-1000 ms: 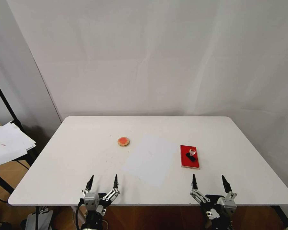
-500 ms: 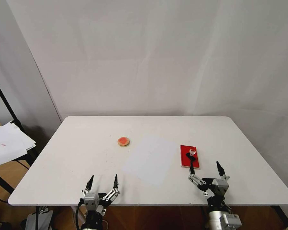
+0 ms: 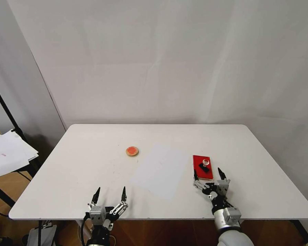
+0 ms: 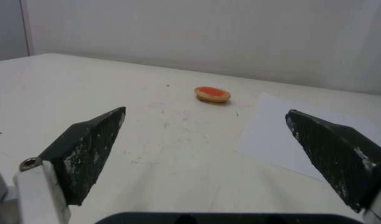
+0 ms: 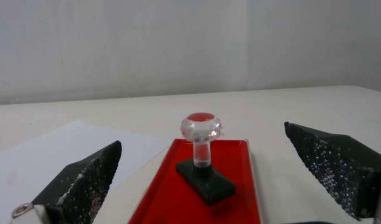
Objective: Pick up the stamp from the ink pad and place it onto another ink pad.
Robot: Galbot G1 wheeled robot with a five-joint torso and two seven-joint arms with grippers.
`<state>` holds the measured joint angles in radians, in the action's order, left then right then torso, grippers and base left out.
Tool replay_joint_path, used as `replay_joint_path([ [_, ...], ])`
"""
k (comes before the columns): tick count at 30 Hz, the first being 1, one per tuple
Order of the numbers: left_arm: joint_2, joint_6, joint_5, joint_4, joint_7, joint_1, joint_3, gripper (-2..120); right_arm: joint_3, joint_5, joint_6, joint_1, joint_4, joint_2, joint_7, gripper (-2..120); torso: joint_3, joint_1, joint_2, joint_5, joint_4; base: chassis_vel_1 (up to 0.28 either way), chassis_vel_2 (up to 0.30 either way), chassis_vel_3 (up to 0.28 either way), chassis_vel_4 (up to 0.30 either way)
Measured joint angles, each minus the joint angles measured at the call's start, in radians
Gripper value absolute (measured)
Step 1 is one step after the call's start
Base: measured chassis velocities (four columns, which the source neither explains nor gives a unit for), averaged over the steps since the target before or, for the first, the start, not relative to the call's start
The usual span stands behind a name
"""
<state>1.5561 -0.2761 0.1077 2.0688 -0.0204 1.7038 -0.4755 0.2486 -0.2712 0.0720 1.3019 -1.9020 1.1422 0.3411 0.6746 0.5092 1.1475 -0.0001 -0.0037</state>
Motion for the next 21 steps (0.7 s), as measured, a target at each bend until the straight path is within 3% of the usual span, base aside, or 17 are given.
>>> replay_joint_path([
  [21,0.000,0.000,0.000,0.000,0.000,0.000,0.000,102,-0.039,-0.080,-0.107,-0.069,0.008,-0.013,0.035,98,0.000,0.000,0.000,0.0000,0.0000,0.000,0.000,0.000,0.000],
])
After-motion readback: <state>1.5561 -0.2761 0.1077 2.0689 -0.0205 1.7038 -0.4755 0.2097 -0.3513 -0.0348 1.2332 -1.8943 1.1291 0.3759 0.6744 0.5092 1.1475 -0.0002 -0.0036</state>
